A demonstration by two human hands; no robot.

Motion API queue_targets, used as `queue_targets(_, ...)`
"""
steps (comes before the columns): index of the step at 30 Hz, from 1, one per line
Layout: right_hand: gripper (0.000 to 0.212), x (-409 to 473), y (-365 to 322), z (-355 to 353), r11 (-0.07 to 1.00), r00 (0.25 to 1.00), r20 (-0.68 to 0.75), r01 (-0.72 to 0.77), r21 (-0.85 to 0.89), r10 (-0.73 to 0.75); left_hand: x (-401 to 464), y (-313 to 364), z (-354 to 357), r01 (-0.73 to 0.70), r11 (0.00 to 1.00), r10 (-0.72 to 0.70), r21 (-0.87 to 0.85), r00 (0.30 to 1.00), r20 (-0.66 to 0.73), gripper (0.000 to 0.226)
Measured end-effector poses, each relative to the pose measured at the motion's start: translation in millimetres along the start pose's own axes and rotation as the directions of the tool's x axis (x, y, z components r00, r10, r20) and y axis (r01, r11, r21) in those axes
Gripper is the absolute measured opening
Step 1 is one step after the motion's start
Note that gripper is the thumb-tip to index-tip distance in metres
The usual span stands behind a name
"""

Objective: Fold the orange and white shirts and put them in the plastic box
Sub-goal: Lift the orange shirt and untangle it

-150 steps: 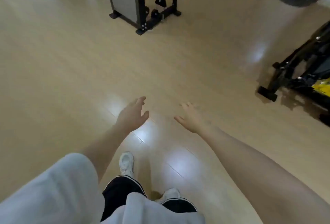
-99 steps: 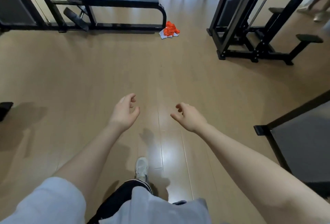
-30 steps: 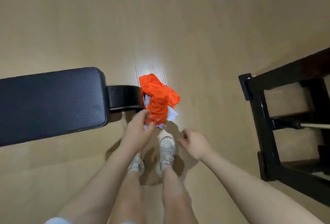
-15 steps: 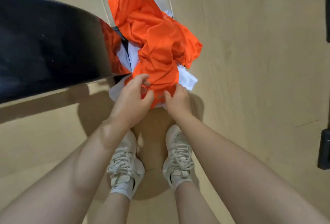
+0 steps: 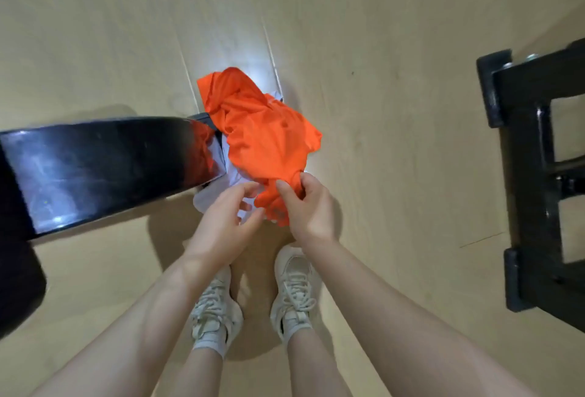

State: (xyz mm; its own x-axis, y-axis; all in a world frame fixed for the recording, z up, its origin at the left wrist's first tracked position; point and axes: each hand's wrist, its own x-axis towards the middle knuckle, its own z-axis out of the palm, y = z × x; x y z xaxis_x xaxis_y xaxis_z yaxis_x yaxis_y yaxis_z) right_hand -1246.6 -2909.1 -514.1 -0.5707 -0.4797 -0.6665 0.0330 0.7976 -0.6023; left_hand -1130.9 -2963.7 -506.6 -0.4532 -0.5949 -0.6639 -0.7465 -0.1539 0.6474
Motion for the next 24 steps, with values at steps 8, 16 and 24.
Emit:
queue_targets(8,0.02,-144.6,-178.1,-152.3,0.938,0.982,0.172,0.007,0.346,-0.071,-141.3,176.6,-78.7,-0.169,0.975,0.165,-0.143,0.985,-0.043,0.011)
queue_targets(16,0.053,-276.1,-266.4,-243.4,0.731,0.956,0.236,-0.038,0.682,-0.171,-256.8,317.5,-157.4,-0.334,0.914,0.291,-0.23,0.935,-0.204,0.01)
queue_targets(24,0.025,-332.1,-273.8,-261.3,0.897,0.942,-0.291,0.27,0.351,-0.17,-302.0,339.2,-189.6,-0.306,0.951,0.293,-0.04,0.935,-0.201,0.02)
